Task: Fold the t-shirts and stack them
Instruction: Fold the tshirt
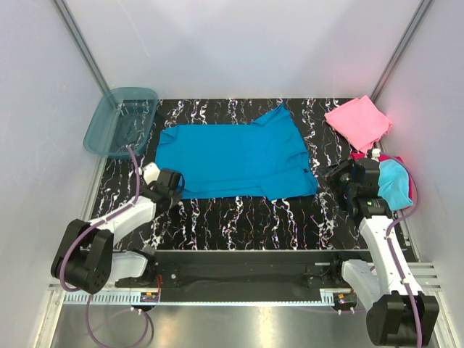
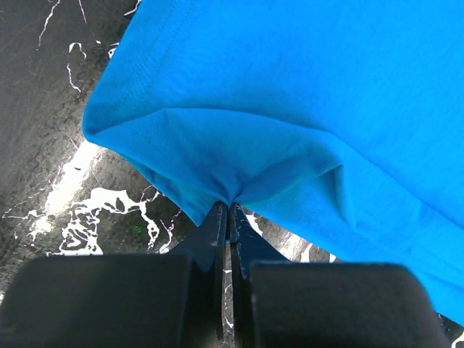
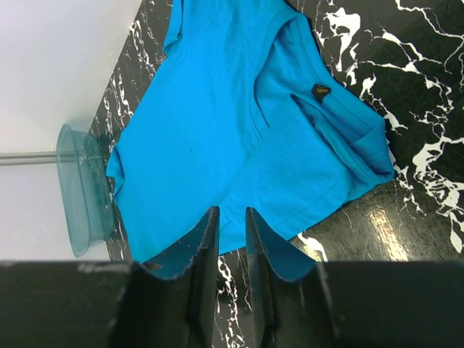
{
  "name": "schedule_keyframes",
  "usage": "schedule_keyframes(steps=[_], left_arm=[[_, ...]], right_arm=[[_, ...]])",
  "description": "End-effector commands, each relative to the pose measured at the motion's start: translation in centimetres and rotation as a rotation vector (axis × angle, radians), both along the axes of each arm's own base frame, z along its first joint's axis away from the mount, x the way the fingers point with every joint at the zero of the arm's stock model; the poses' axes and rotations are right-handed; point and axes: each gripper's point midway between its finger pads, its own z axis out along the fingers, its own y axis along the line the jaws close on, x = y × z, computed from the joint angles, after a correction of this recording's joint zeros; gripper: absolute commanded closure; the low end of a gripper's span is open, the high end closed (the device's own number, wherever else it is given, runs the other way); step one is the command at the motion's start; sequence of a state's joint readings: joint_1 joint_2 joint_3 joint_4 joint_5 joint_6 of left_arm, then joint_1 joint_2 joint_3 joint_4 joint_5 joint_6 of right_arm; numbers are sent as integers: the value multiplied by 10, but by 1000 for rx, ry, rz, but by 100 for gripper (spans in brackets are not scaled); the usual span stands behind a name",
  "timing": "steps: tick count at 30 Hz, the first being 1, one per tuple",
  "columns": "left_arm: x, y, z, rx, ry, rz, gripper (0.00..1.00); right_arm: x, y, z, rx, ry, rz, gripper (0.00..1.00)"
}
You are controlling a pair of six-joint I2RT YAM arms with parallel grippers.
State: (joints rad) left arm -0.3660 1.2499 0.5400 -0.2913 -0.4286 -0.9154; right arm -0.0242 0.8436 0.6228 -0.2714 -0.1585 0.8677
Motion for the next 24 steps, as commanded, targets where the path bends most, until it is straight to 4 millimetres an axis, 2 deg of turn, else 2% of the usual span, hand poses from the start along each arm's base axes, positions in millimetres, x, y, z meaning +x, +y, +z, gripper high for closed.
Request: schedule_keyframes(steps=[1, 8, 12, 13, 16, 20, 24], left_arm=[[14, 1, 19, -6, -79, 24, 100], [17, 6, 39, -5, -122, 59, 100], [24, 9, 59, 10, -148, 84, 100], [30, 8, 69, 11, -161, 90, 100], [38, 10, 80, 26, -169, 102, 100], [49, 13, 83, 52, -163, 117, 100], [53, 19, 74, 71, -127, 138, 100]], right_arm=[[4, -1, 17, -21, -45, 0, 73], [4, -1, 15, -16, -38, -3, 74], [4, 0, 10, -5, -38, -3, 75], [3, 1, 9, -2, -36, -1, 75], [2, 0, 10, -9, -43, 2, 75], [0, 1, 9, -8, -45, 4, 75], [-1, 1, 7, -11, -44, 5, 76]])
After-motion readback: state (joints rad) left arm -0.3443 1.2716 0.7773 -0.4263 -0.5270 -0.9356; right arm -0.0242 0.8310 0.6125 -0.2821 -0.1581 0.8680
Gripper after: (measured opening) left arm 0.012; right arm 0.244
